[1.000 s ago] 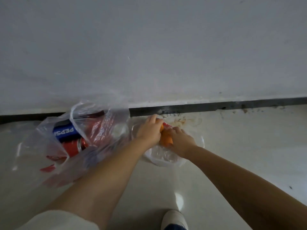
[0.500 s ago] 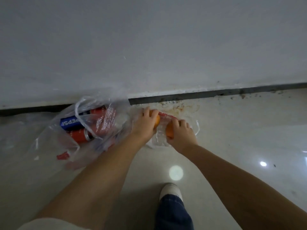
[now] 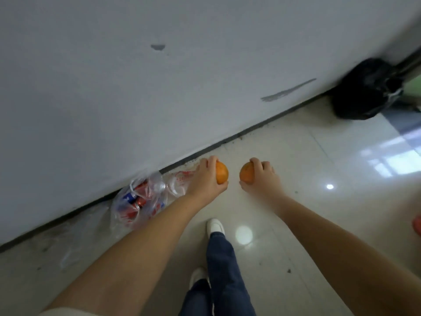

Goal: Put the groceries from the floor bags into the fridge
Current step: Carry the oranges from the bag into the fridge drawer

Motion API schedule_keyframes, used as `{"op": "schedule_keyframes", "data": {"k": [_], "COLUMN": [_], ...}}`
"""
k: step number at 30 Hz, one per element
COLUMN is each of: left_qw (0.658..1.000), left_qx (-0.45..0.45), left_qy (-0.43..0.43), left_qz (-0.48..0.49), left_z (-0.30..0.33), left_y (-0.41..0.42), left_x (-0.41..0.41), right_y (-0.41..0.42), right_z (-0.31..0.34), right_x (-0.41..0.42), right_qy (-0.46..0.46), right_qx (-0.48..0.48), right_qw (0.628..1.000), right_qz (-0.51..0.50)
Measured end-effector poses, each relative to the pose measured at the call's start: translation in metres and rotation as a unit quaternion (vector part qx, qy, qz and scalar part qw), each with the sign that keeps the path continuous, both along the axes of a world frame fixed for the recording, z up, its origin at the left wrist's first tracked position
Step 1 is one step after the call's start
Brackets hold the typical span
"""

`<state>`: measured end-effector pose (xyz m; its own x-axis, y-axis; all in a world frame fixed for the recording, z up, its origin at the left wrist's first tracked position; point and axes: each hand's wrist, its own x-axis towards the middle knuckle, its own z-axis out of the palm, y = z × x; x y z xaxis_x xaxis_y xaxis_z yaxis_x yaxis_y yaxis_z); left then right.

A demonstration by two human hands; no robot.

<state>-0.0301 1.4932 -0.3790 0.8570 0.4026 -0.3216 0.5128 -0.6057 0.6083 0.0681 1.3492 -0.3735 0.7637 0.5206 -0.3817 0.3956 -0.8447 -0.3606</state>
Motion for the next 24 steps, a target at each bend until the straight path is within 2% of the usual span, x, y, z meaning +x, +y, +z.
{"op": "schedule_keyframes", "data": {"k": [5,9,15,21,24], "left_qw": [0.989,0.958,0.887,0.795,0.764], "left_qx": [0.021,0.056,0.044,0.017,-0.009], "left_qy": [-0.052,-0.089,-0.158,-0.220,-0.231], "left_qz": [-0.137,-0.267,-0.432,-0.565,-0.603], "left_z": [0.111,0.172,0.236,0.269,0.278], "left_y": [-0.083,-0.171,-0.359,-0.576,-0.682], "left_x": [-0.001,0.012,0.005,-0.038,-0.069], "right_y": [-0.105,-0.214,-0.408,-0.600,-0.697], "right_z": [0.113,0.181,0.241,0.274,0.289], "right_x": [-0.029,-0.066,-0.146,-0.249,-0.304], "right_qy": [-0.074,-0.125,-0.158,-0.233,-0.253], "right_qx": [0.018,0.029,0.048,0.021,0.000], "right_qw": [0.995,0.977,0.920,0.857,0.830], "right_qz": [-0.064,-0.170,-0.355,-0.460,-0.498]}}
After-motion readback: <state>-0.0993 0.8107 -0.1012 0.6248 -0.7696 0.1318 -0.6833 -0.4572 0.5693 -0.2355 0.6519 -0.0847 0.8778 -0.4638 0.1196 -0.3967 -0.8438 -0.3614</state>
